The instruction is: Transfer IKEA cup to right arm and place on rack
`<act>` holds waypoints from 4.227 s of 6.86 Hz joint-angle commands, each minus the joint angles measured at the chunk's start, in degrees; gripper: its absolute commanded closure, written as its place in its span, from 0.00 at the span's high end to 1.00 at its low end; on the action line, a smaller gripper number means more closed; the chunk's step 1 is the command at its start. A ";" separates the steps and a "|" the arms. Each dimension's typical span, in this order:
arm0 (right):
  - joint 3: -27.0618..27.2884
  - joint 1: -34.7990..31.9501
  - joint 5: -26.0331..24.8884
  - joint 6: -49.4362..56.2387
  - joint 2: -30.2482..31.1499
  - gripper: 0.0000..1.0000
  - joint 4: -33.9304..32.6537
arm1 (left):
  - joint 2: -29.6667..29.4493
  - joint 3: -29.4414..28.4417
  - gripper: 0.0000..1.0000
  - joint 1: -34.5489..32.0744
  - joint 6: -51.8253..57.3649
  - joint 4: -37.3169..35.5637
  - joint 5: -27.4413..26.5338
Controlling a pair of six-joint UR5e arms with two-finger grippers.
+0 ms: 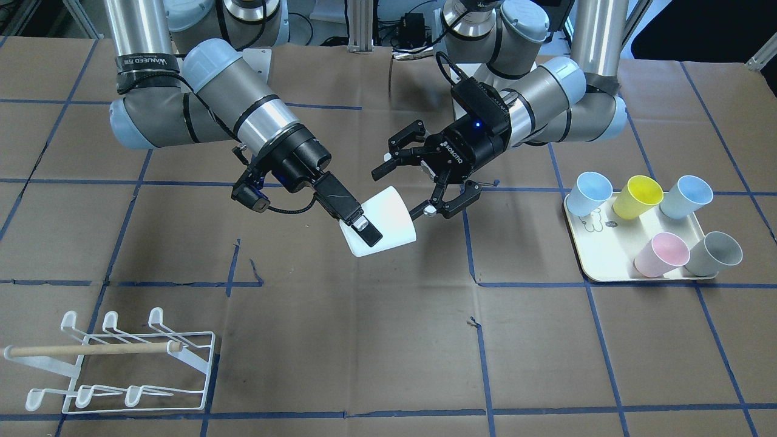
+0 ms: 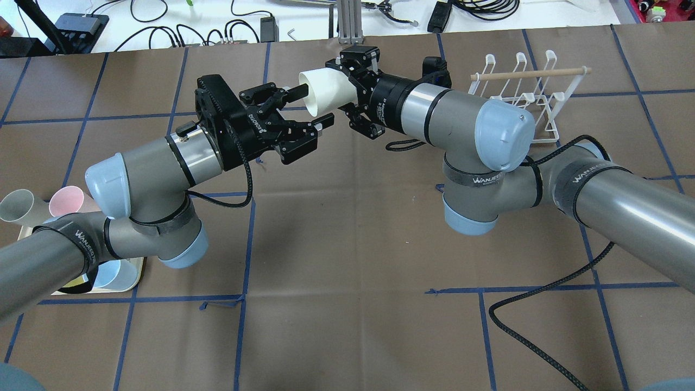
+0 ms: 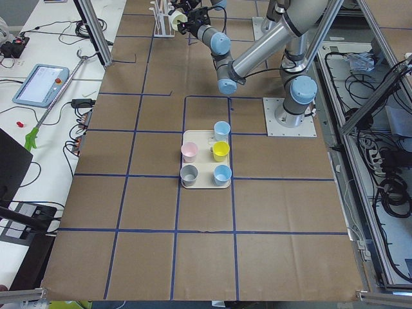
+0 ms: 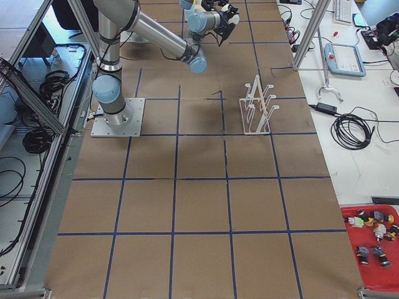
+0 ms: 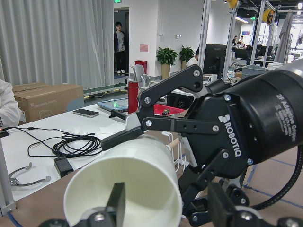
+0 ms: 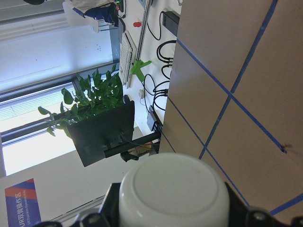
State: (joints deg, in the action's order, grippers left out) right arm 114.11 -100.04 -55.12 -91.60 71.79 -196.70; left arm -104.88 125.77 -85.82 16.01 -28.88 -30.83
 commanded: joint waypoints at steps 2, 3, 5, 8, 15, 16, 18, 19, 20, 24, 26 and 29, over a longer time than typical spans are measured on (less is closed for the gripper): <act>-1.08 0.80 0.01 0.72 -0.33 0.39 0.00 | 0.73 0.53 0.95 8.52 -2.21 0.06 3.64; -2.83 1.68 -0.42 0.98 -0.86 0.38 0.52 | 0.56 0.53 0.98 11.79 -2.21 0.23 5.67; -3.81 7.72 -0.95 14.51 -0.78 0.36 0.70 | 0.03 0.00 0.99 13.58 -2.21 3.37 4.12; -3.99 12.48 -9.72 44.93 -0.78 0.23 0.79 | -0.59 -3.50 0.99 13.23 -2.13 14.24 -10.29; -9.24 20.41 -15.02 96.50 -6.90 0.19 -1.75 | 2.74 -27.47 0.99 -2.58 -2.21 76.65 -53.95; -9.61 20.41 -15.11 97.83 -9.01 0.19 -3.06 | 5.45 -29.86 0.99 -2.59 -2.30 89.92 -56.86; -9.96 20.58 -15.19 97.93 -12.10 0.19 -5.09 | 12.22 -30.67 0.99 -2.59 -4.04 108.52 -59.78; -10.40 21.10 -15.19 97.93 -13.16 0.19 -5.62 | 15.55 -29.37 0.99 -2.59 -5.63 111.47 -59.79; -10.32 21.11 -15.19 97.76 -13.52 0.20 -5.80 | 18.11 -28.48 0.99 -2.59 -5.64 112.11 -59.44; -9.88 21.02 -15.19 97.14 -15.54 0.21 -8.17 | 22.87 -24.36 1.00 -0.85 -4.33 112.82 -59.87; -9.62 21.02 -15.28 96.88 -15.54 0.25 -8.09 | 28.74 -16.39 1.00 8.68 5.73 112.38 -59.96; -9.70 21.02 -15.19 95.74 -15.63 1.00 -7.91 | 35.27 -5.03 0.99 29.51 26.28 110.37 -59.96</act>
State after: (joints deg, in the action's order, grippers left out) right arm 104.42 -79.02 -70.32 4.65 56.19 -204.74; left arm -71.31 117.30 -64.47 33.87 82.67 -90.77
